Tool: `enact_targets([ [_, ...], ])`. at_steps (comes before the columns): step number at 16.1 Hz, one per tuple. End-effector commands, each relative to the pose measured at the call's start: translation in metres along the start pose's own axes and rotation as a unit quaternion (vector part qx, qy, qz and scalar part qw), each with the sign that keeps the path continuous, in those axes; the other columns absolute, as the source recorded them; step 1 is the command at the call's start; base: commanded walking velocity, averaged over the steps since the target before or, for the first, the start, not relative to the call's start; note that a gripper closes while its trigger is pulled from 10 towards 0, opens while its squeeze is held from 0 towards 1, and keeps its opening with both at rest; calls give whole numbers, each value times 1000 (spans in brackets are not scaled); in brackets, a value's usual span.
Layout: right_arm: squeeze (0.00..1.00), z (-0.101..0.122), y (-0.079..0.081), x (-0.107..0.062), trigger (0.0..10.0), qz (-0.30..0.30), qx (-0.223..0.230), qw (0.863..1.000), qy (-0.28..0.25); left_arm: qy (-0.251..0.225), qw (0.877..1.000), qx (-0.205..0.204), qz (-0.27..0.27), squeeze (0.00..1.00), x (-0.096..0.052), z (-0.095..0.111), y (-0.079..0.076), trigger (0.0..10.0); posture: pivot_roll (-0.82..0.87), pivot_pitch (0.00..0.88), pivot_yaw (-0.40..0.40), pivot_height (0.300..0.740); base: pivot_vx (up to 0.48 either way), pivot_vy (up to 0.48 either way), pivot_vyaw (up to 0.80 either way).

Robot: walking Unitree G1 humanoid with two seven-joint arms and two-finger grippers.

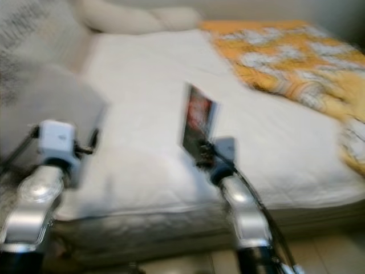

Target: Clean up the room

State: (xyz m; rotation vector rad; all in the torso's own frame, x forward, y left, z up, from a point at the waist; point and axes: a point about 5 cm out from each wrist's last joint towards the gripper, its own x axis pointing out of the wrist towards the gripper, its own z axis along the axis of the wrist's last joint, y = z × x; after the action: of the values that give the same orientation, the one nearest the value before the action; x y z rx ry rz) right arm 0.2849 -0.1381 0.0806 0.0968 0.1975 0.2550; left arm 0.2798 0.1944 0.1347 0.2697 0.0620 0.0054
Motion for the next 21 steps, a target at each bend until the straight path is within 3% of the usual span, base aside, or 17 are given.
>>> enact_targets([
  [1, 0, 16, 9, 6, 10000, 22, 8, 999, -27, -4, 1000, 6, 3, 0, 1, 3, 5, 10000, -9, 0, -36, 740, 289, 0, 663],
  [11, 0, 20, 14, 4, 10000, 60, 21, 998, -23, -2, 1000, 9, 0, 0, 0, 4, 6, 10000, -4, 0, -38, 740, 285, 0, 0],
  [15, 0, 27, 16, 6, 10000, 79, 53, 995, -18, 2, 1000, 11, 2, 0, -3, 4, 8, 10000, -8, 0, -33, 740, 281, 0, 0],
  [18, 0, 23, 20, 20, 10000, 119, 54, 991, 42, 7, 999, 25, -25, 0, -4, 5, 7, 10000, -1, 0, -39, 740, 0, 0, 0],
  [21, 0, 22, 21, 40, 10000, 171, 146, 967, 123, 22, 994, 58, -86, 0, -9, 4, 8, 10000, 18, 0, -47, 740, 0, 0, 0],
])
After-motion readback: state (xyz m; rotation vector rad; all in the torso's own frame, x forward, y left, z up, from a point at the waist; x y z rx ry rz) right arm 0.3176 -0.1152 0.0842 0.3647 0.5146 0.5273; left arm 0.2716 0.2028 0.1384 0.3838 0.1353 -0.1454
